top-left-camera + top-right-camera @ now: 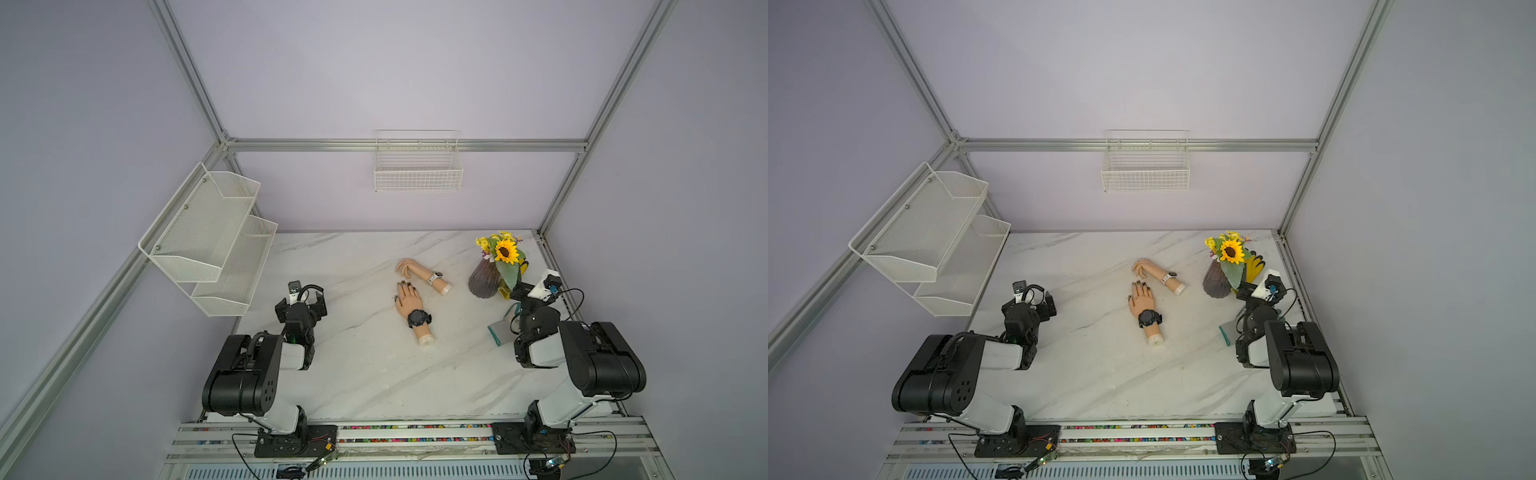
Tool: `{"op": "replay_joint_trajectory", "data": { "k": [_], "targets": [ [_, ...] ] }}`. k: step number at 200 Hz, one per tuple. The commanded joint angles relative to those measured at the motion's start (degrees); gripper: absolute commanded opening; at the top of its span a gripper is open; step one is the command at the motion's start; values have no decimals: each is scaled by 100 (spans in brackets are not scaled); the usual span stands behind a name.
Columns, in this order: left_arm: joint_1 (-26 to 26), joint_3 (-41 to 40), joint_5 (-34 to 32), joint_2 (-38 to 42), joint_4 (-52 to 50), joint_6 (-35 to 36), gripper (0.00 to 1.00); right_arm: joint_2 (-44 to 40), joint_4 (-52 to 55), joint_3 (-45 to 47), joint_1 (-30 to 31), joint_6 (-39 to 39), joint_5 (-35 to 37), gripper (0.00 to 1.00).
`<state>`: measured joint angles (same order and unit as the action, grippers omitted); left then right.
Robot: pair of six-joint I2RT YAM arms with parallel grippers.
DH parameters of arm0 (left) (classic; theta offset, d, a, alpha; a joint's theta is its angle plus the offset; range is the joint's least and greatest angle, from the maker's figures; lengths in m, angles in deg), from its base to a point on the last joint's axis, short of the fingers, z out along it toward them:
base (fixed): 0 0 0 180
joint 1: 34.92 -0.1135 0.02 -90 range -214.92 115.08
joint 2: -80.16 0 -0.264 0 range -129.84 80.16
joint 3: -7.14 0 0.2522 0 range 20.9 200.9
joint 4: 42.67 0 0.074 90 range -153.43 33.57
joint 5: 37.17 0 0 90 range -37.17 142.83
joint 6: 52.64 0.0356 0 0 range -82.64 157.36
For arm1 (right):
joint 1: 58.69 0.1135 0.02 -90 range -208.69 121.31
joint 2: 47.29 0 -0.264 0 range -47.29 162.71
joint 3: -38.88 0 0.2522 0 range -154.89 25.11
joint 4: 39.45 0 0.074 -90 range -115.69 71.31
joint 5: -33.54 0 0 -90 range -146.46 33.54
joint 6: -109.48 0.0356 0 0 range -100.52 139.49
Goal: Take off the watch
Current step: Adjust the hand at the center of the board.
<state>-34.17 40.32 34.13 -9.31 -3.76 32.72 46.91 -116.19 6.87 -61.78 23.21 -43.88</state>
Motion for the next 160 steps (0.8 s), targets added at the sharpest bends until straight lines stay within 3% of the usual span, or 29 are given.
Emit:
{"op": "replay_joint_trajectory", "data": {
  "k": [1, 84, 134, 160],
  "targets": [
    [-45, 124, -72, -26, 302, 137, 100, 31, -750, -68, 43, -52, 62, 97],
    [-44, 132, -71, -22, 301, 139, 100, -58, -866, 15, 45, -33, 132, 97],
    [-40, 116, -64, -18, 323, 136, 100, -1544, 90, 181, 42, 183, 498, 97],
    [-43, 95, -120, -9, 363, 132, 100, -2804, 873, 244, 45, 612, 357, 97]
  ]
}}
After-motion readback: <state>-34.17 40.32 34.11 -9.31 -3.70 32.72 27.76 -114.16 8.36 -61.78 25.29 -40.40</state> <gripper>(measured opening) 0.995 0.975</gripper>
